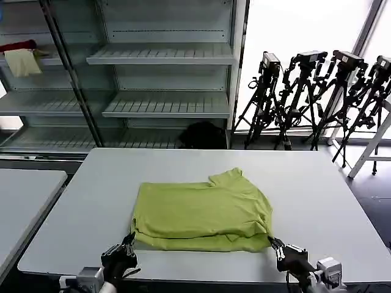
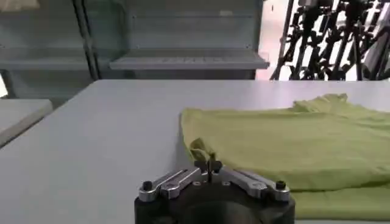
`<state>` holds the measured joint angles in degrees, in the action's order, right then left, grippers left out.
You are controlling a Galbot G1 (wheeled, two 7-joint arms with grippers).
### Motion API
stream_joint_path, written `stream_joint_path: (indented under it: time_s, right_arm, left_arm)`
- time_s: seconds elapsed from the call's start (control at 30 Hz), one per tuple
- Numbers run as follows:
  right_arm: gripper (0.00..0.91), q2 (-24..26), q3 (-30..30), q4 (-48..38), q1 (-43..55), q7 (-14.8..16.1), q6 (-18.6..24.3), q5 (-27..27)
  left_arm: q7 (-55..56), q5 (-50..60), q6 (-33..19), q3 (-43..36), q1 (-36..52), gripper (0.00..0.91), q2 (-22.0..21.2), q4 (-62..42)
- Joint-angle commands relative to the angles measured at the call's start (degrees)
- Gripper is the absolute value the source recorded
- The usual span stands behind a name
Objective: Fold and organize the clothes.
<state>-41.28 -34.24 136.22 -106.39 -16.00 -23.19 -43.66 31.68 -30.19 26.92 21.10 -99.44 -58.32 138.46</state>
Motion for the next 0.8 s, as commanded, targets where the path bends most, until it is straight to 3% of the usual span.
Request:
stream_joint_path:
  time_s: [0.03, 0.53, 0.63, 0.67, 0.73, 0.77, 0.8]
  right_arm:
    - [0.0, 0.37, -2.11, 2.43, -7.57, -0.59, 0.34, 0.45]
    - [0.0, -0.95, -1.4, 1.15, -9.8, -0.94, 1.26, 3.2]
    - [0.232, -1.28, -0.85, 1.36, -9.66, -1.07, 1.36, 3.52]
    - [0.907, -1.44, -0.53, 1.57, -9.6, -1.43, 1.22, 3.53]
    - [0.907, -1.84, -0.11, 1.91, -9.59, -2.29, 0.69, 3.52]
    - [0.907, -2.18, 0.09, 2.05, -9.73, -2.97, 0.52, 3.54]
    - [0.907, -2.36, 0.12, 2.09, -9.85, -3.23, 0.58, 3.57]
  left_arm:
    - [0.71, 2.28, -2.4, 3.04, -9.8, 0.0, 0.09, 2.78]
    - [2.21, 6.72, -5.77, 2.07, -15.82, 0.0, -1.59, 2.49]
    - [2.07, 6.63, -6.04, 2.27, -15.65, 0.0, -1.68, 2.22]
    - [1.84, 6.76, -5.97, 2.33, -15.05, 0.0, -1.77, 1.94]
    - [1.4, 6.97, -5.78, 2.26, -14.25, 0.01, -1.85, 1.54]
    - [1.38, 6.85, -5.56, 2.0, -13.85, 0.191, -1.92, 1.37]
    - [1.22, 6.94, -5.47, 1.94, -13.71, 0.756, -1.99, 1.26]
